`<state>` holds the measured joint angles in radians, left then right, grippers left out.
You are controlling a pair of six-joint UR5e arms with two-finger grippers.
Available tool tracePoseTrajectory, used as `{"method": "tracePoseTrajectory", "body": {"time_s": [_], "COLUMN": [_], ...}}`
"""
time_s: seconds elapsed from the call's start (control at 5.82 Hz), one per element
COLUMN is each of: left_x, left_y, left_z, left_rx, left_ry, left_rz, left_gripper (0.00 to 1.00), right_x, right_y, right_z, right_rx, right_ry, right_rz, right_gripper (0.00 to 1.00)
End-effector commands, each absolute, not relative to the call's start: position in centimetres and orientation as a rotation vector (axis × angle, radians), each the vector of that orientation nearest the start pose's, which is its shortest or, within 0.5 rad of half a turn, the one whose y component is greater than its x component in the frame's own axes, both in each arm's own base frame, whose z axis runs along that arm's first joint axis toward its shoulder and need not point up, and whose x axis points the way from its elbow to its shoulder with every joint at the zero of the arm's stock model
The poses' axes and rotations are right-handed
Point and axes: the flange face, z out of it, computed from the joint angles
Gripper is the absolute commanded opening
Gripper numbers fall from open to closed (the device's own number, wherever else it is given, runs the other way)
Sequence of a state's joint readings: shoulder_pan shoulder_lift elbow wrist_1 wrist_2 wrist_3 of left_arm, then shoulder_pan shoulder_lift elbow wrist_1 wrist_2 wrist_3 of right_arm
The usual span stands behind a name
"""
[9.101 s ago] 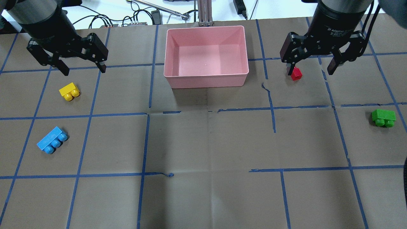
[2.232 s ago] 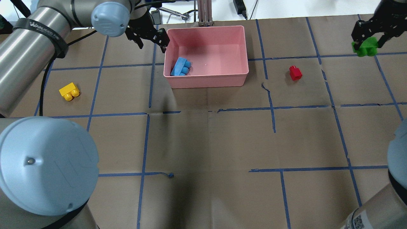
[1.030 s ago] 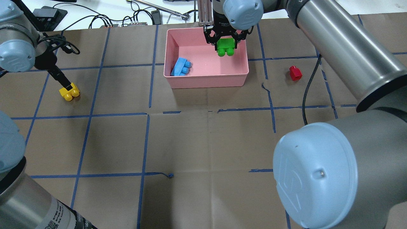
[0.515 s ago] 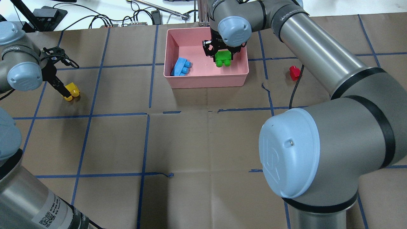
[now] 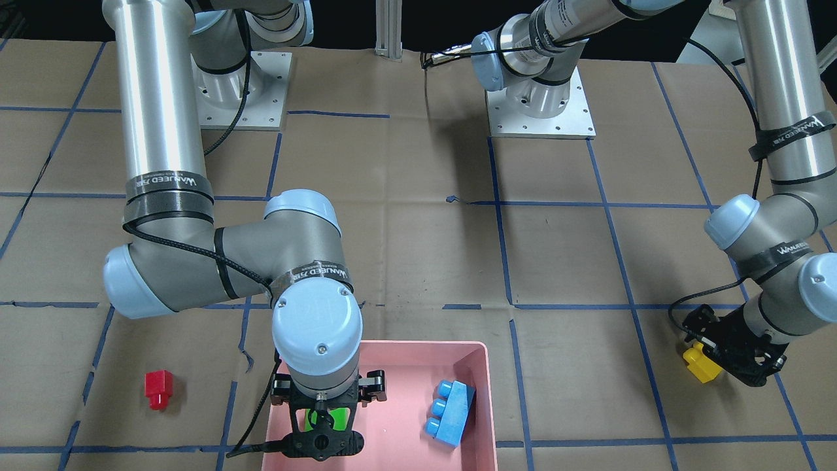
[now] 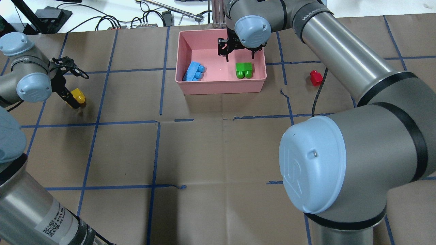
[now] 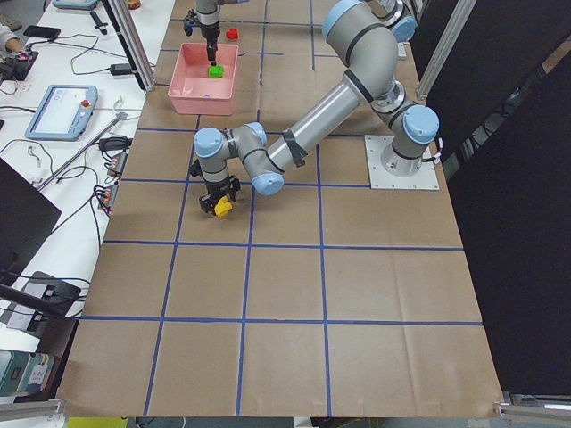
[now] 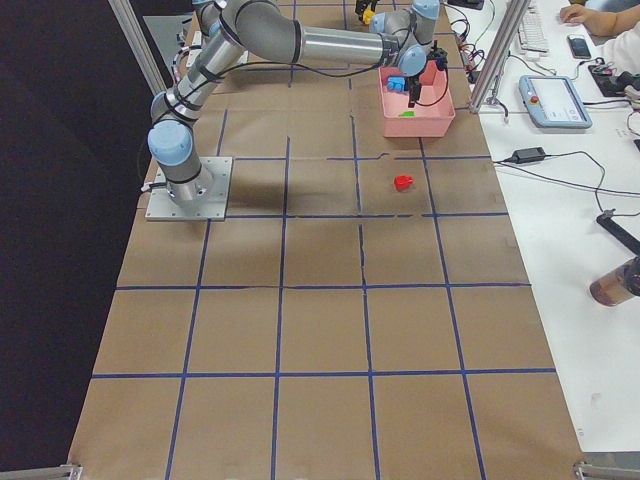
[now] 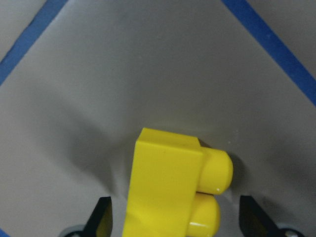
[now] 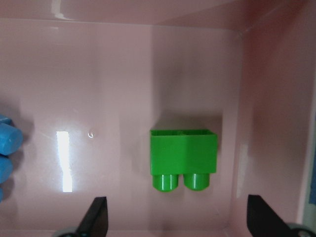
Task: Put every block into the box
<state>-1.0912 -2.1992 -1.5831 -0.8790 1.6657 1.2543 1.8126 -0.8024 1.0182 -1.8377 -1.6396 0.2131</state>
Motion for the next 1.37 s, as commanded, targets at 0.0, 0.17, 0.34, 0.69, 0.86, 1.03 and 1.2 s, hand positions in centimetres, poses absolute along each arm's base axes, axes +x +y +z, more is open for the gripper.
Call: {"method": "tracePoseTrajectory", "body": {"time_s": [0.0,0.17,0.34,0.69,0.86,1.03,1.2], "left_x": [19.9,19.8,18.8,14.9,11.3,6.2,-0.3], "left_y": [-65.2,-65.3,-66.0,-66.0,-66.1,-66.8,-67.8], "left_z": [17.8,18.5,20.0,24.5,27.0,30.5,34.0], "left_rx": [1.13,1.081,1.046,0.957,0.927,0.813,0.703], "left_ry": [2.823,2.833,2.836,2.884,2.886,2.978,3.036], "left_rz": [0.053,0.036,0.012,0.003,-0.027,-0.094,-0.131], "left_gripper": [0.3,0.0,0.0,0.0,0.0,0.0,0.0], "right_x": [26.7,21.8,16.0,4.5,1.1,-0.5,-0.7], "right_y": [-71.6,-71.4,-71.6,-71.2,-70.4,-69.0,-68.7], "right_z": [36.5,39.3,40.9,42.0,41.9,41.3,39.8], "right_rx": [0.029,0.014,-0.028,-0.076,-0.136,-0.165,-0.161], "right_ry": [3.195,3.204,3.207,3.188,3.171,3.155,3.151], "right_rz": [-0.106,-0.066,-0.034,0.119,0.181,0.212,0.229], "right_gripper": [1.0,1.0,1.0,0.99,0.98,0.98,0.99]}}
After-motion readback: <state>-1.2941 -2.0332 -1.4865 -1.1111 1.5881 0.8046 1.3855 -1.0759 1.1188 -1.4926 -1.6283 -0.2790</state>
